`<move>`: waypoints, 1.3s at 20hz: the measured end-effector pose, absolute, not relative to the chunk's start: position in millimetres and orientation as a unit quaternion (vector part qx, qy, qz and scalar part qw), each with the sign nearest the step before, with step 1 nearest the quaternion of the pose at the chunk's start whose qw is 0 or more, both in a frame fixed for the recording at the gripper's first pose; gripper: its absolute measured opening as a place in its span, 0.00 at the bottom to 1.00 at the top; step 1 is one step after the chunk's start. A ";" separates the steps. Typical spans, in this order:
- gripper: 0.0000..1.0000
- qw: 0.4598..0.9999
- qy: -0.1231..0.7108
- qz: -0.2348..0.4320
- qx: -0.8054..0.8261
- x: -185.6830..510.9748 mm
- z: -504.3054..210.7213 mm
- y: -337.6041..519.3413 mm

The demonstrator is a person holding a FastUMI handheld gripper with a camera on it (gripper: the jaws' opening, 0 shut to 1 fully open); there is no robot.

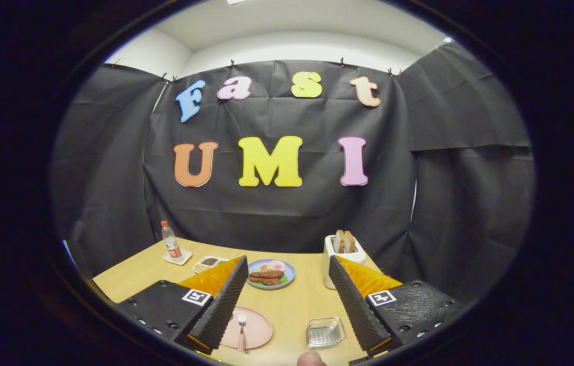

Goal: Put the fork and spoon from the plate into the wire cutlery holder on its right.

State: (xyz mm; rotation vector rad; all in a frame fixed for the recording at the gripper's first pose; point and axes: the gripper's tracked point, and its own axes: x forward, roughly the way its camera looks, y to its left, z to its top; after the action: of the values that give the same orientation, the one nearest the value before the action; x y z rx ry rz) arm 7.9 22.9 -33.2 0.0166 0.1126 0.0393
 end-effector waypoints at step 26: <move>0.96 0.899 0.429 0.078 -0.045 24.6 -283.4 122.4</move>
State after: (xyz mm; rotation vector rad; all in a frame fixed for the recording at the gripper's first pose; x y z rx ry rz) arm 24.6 122.4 -283.4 -0.0939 0.8876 0.1624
